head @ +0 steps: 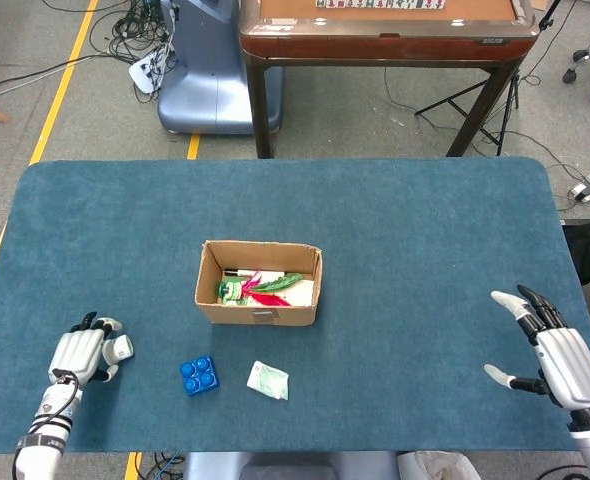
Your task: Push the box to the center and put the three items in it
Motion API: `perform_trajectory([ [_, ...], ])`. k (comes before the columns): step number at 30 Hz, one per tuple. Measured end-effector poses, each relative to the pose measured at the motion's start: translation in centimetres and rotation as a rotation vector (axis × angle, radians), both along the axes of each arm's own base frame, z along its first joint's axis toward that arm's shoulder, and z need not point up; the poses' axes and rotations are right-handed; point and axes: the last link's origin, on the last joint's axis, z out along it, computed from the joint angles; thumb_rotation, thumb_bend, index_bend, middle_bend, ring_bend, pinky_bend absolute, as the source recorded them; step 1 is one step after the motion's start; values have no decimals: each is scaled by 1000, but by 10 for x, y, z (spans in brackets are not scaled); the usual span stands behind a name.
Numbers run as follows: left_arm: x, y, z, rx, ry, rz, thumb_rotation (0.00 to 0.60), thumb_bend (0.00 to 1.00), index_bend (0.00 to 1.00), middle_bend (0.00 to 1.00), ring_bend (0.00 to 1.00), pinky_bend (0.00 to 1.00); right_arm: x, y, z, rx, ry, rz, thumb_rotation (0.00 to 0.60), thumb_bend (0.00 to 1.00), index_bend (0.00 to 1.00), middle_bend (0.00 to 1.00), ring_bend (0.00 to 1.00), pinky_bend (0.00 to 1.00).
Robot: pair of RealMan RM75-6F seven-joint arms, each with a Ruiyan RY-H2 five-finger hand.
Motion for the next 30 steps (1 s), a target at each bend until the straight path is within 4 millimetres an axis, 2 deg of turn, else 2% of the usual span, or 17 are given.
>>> perform_trajectory([
  [5, -1, 3, -3, 3, 5, 6, 600, 222, 272, 233, 57, 175, 0, 0, -1, 4, 1, -1, 600, 34, 145, 185, 31, 106],
  [12, -4, 5, -5, 24, 8, 2, 600, 222, 340, 317, 98, 192, -1, -1, -3, 7, 3, -4, 600, 33, 145, 185, 31, 106],
  [19, -8, 5, -7, 24, 31, 6, 600, 222, 363, 338, 106, 194, -1, -2, -3, 9, 1, -8, 600, 34, 145, 185, 31, 106],
  [30, -6, 7, -6, 86, 11, -41, 600, 222, 583, 591, 265, 261, -2, -3, -2, 7, -3, -11, 600, 34, 145, 185, 31, 106],
])
